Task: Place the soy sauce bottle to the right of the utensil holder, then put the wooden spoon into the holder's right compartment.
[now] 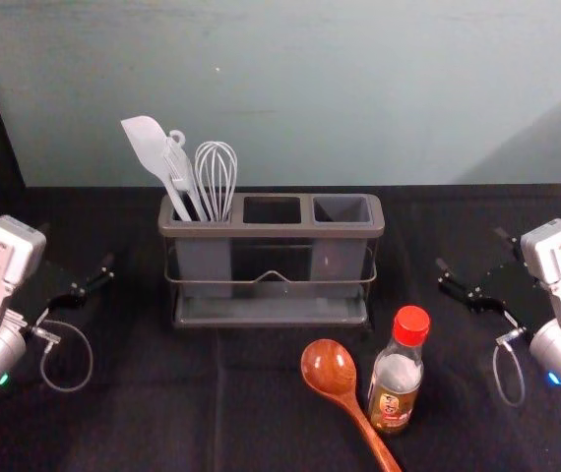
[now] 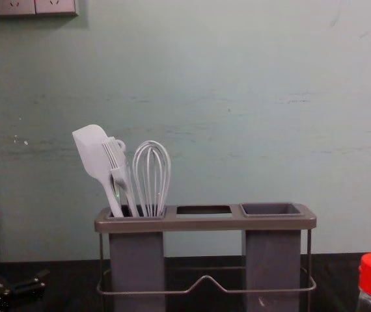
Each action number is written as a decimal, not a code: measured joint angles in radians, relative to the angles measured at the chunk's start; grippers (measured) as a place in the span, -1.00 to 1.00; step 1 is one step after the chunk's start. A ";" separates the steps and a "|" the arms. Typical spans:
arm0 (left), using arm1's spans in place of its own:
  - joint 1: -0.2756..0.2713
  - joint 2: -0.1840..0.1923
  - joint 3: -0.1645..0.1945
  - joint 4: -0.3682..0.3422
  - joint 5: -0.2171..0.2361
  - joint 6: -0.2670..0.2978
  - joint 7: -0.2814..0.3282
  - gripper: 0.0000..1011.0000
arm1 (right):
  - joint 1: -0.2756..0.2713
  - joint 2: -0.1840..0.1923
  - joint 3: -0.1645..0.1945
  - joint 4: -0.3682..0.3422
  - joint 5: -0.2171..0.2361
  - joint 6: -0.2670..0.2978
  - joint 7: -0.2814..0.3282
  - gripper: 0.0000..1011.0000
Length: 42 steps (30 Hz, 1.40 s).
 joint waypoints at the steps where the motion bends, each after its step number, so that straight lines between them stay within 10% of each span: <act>1: 0.000 0.000 0.000 0.000 0.000 0.000 0.000 1.00 | 0.000 0.000 0.000 0.000 0.000 0.000 0.000 0.98; 10: 0.000 0.000 0.000 0.000 0.000 0.000 0.000 1.00 | -0.016 0.005 0.011 -0.006 -0.010 -0.010 -0.002 0.98; 24: 0.000 0.000 0.000 0.000 0.000 0.000 0.000 1.00 | -0.216 0.119 0.123 -0.168 0.018 -0.079 0.015 0.98; 42: 0.000 0.000 0.000 0.000 0.000 0.000 0.000 1.00 | -0.390 0.267 0.258 -0.394 0.235 -0.034 0.247 0.98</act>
